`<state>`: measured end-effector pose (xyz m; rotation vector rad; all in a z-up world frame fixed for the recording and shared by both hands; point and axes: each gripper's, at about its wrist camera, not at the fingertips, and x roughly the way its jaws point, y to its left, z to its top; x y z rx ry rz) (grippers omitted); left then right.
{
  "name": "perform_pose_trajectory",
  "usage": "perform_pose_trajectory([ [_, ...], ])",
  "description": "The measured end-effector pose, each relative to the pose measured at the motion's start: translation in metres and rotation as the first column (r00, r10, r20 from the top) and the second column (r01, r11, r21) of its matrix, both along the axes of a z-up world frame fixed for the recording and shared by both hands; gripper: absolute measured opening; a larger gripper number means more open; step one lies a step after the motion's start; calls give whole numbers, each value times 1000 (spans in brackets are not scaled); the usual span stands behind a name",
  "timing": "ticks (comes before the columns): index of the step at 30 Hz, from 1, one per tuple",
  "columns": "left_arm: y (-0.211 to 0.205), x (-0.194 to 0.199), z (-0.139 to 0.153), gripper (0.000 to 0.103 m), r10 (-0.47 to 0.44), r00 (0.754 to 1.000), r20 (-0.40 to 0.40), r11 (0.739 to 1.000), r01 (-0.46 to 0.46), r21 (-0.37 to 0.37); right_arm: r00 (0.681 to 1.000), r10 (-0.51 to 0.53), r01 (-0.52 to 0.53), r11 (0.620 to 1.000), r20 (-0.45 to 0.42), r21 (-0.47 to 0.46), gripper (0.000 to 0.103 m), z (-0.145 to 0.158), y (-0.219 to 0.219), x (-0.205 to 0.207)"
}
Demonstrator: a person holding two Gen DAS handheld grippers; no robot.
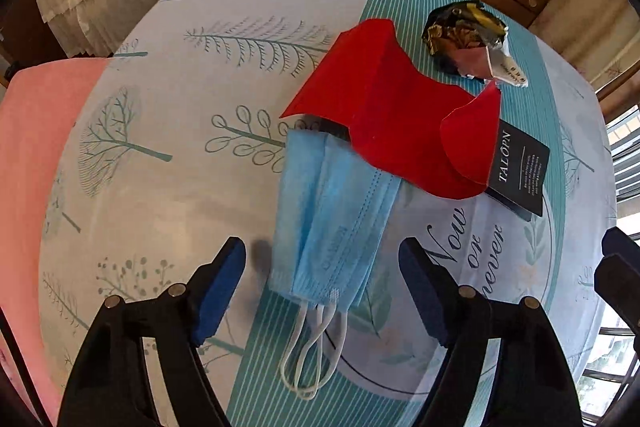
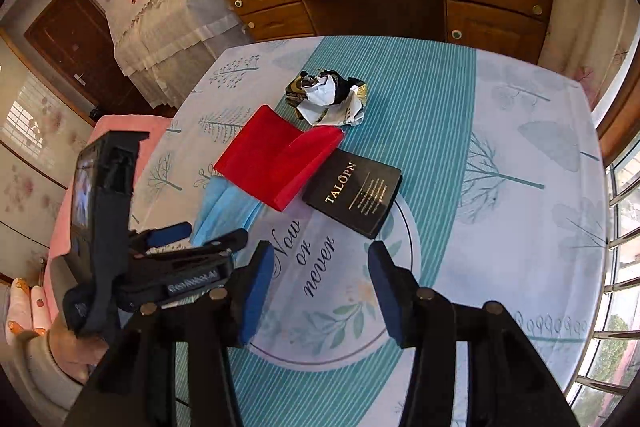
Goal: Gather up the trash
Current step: 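Grasp the blue face mask with the left tool while the right tool grasps the red cloth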
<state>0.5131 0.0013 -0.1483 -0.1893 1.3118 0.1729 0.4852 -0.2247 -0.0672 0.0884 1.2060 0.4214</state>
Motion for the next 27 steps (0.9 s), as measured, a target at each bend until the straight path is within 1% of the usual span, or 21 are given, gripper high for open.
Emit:
perform_pose_trajectory([
  [1,-2,2,-4,70,-1,1000,-10,1000,1,2,1000,1,-1,1000,-10,10,49,-3,1,5],
  [2,-6,3,-4,70,-6,1000,12,1000,6,27,1000,3,-3,1000,-18,19,49,-6,2,9],
  [5,-9,2,-6,68,-5,999,35,1000,4,26,999,13,-11,999,-37,40,49,-14,9,21],
  [7,-10,1,-6,57,-4,998,57,1000,3,28,999,17,-14,998,-52,54,49,-19,16,28],
  [9,-7,0,-3,31,-5,998,69,1000,3,27,997,14,-9,998,-70,68,49,-24,23,36],
  [10,-5,0,-3,24,1,998,68,1000,-3,25,997,9,-3,997,-83,77,49,-27,26,41],
  [11,-2,0,-3,11,10,998,65,1000,-11,16,996,5,3,996,-93,85,49,-30,29,44],
  [14,12,-7,-4,9,64,996,57,996,-60,-66,991,-16,30,993,-129,110,49,-38,38,55],
  [19,31,-30,5,8,119,990,73,990,-112,-88,980,-51,75,990,-193,117,49,-52,53,68],
  [24,44,-56,15,9,180,979,91,978,-168,-122,976,-62,86,991,-209,103,49,-59,69,72],
  [25,55,-60,18,9,187,978,92,976,-175,-126,976,-67,89,992,-209,94,49,-62,73,74],
  [26,58,-63,19,9,197,976,93,975,-185,-127,974,-75,94,992,-213,80,48,-64,76,74],
  [27,61,-65,24,9,205,974,94,973,-192,-127,971,-85,103,992,-221,69,40,-68,79,76],
])
